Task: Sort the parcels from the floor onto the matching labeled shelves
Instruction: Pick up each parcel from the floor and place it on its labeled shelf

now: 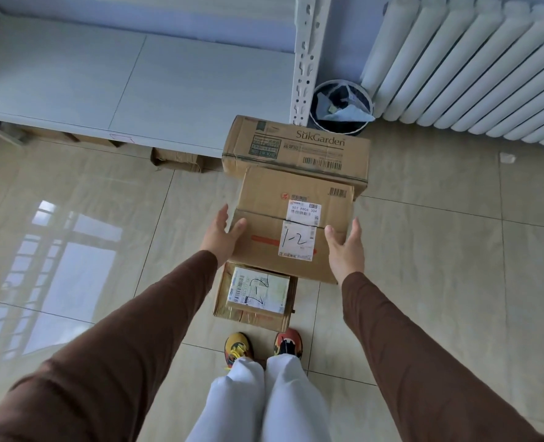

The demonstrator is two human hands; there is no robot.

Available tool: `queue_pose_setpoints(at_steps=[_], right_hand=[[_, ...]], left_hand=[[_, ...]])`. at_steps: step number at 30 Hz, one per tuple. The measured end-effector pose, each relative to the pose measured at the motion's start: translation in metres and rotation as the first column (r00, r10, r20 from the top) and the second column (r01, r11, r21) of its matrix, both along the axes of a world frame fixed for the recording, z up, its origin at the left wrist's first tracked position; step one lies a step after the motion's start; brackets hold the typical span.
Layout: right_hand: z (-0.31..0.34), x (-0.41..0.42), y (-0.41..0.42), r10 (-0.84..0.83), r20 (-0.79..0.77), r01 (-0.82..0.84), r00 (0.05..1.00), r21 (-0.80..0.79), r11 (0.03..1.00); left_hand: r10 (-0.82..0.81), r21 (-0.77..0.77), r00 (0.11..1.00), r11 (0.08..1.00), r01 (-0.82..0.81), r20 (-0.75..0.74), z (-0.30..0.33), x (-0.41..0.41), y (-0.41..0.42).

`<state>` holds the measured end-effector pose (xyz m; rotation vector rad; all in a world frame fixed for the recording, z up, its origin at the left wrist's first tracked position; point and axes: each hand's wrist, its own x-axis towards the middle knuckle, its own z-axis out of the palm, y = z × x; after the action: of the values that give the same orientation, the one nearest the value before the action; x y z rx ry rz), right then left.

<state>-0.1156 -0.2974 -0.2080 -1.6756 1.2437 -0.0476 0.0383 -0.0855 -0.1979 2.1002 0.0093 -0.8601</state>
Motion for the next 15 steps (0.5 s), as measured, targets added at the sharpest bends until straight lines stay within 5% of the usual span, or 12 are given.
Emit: queue_pose_setpoints(at_steps=[15], right_hand=[[0.015, 0.012, 0.011, -0.027, 0.059, 0.028, 0.998, -0.012, 1.000]], left_hand=[[0.065, -0.102, 0.998, 0.993, -0.067, -0.021, 0.015, -0.001, -0.007]])
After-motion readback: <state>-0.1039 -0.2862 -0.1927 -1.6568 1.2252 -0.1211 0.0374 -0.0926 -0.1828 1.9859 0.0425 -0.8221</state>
